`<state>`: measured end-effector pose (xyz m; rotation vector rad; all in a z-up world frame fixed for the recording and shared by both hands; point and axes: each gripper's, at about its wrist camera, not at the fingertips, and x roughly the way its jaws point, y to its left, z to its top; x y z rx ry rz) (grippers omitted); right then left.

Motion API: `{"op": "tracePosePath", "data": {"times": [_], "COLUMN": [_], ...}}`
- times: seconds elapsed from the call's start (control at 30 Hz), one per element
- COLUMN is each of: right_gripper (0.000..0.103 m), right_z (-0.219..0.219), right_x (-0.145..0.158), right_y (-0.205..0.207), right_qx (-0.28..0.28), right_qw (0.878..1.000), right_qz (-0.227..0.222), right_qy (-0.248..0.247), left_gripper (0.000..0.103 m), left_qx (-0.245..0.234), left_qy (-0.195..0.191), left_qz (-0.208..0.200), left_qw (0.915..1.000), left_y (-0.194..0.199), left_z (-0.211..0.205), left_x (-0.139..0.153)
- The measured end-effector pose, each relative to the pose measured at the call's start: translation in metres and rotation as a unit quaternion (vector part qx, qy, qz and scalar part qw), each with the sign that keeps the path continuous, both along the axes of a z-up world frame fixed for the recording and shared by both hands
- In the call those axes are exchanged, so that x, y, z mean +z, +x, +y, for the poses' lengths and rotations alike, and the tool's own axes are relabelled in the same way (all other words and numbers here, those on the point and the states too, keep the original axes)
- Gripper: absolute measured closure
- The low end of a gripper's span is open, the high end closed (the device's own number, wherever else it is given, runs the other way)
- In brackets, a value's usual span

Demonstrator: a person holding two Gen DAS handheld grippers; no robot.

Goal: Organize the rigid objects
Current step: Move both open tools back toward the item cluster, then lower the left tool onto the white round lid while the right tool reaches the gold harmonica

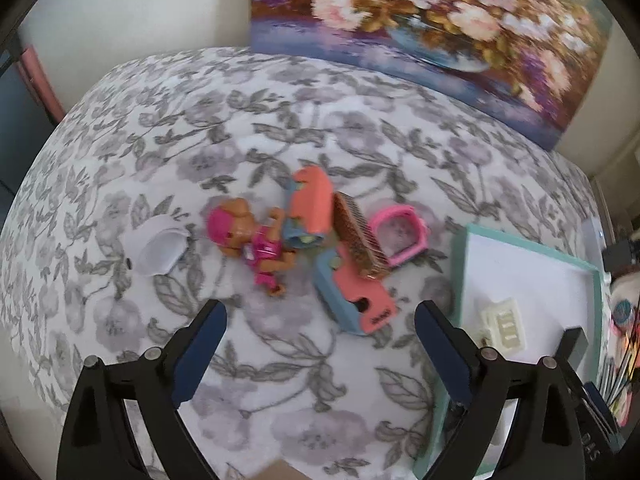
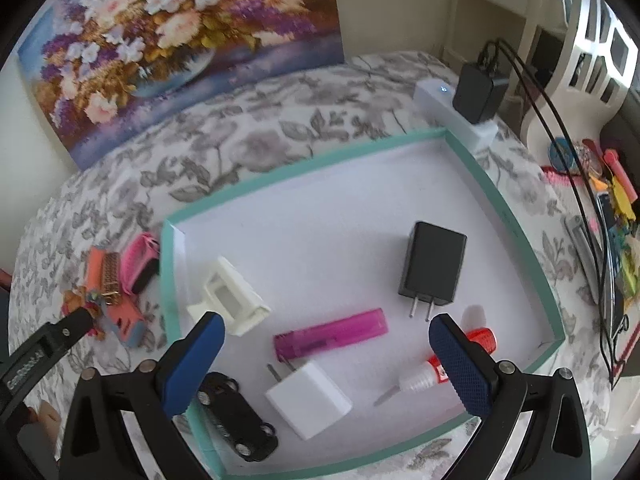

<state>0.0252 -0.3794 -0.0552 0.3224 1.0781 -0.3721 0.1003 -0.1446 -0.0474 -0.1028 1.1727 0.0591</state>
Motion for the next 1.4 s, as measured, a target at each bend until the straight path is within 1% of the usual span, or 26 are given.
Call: {"op": "tracePosePath", "data": {"times": [0.1, 0.27, 0.33, 0.47, 0.53, 0.67, 0.77, 0.87, 0.97, 1.07, 1.13, 1.23, 1.27, 1.33, 1.4], "right_gripper": [0.000, 0.000, 0.000, 0.000, 0.000, 0.000, 0.000, 0.000, 0.000, 0.000, 0.000, 0.000, 0.000, 0.000, 0.000], "right_z": [0.008, 0.022, 0.026, 0.035, 0.037, 0.042, 0.049, 0.060, 0.072, 0.086, 0.100, 0.115, 0.117, 0.123, 0.127], "right_x": [0.002, 0.007, 0.011, 0.022, 0.026, 0.028, 0.031, 0.033, 0.032, 0.028, 0.026, 0.024, 0.023, 0.020, 0.018], "right_y": [0.003, 0.009, 0.010, 0.013, 0.016, 0.022, 0.028, 0.039, 0.051, 0.063, 0.072, 0.083, 0.086, 0.093, 0.098], "right_qx": [0.009, 0.022, 0.026, 0.027, 0.021, 0.015, 0.010, 0.022, 0.040, 0.060, 0.074, 0.091, 0.095, 0.102, 0.108], "right_qw": [1.000, 1.000, 0.999, 0.997, 0.997, 0.997, 0.996, 0.996, 0.996, 0.996, 0.995, 0.994, 0.994, 0.993, 0.992], "right_qz": [-0.002, -0.017, -0.028, -0.052, -0.059, -0.066, -0.070, -0.061, -0.058, -0.054, -0.053, -0.060, -0.062, -0.062, -0.058], "right_qy": [0.003, -0.012, -0.016, -0.050, -0.049, -0.047, -0.059, -0.067, -0.058, -0.038, -0.038, -0.022, -0.012, 0.008, 0.010], "left_gripper": [0.008, 0.008, 0.008, 0.008, 0.008, 0.008, 0.008, 0.008, 0.008, 0.008, 0.008, 0.007, 0.007, 0.007, 0.007], "left_qx": [0.024, 0.054, 0.059, 0.066, 0.069, 0.077, 0.084, 0.084, 0.068, 0.071, 0.088, 0.101, 0.105, 0.117, 0.126], "left_qy": [-0.008, -0.025, -0.035, -0.042, -0.050, -0.047, -0.058, -0.066, -0.074, -0.066, -0.064, -0.085, -0.084, -0.069, -0.068], "left_qz": [-0.004, -0.019, -0.024, -0.037, -0.044, -0.056, -0.054, -0.049, -0.029, -0.020, -0.020, -0.021, -0.020, -0.022, -0.020], "left_qw": [0.9997, 0.9980, 0.9974, 0.9962, 0.9954, 0.9943, 0.9933, 0.9931, 0.9945, 0.9951, 0.9939, 0.9910, 0.9907, 0.9905, 0.9895], "left_y": [0.003, 0.005, 0.007, 0.012, 0.014, 0.020, 0.023, 0.027, 0.033, 0.036, 0.038, 0.042, 0.044, 0.048, 0.052], "left_z": [0.018, 0.043, 0.051, 0.062, 0.067, 0.077, 0.086, 0.092, 0.096, 0.101, 0.109, 0.120, 0.123, 0.130, 0.138], "left_x": [0.001, 0.007, 0.009, 0.015, 0.017, 0.020, 0.016, 0.011, 0.007, 0.006, 0.007, 0.009, 0.009, 0.009, 0.006]}}
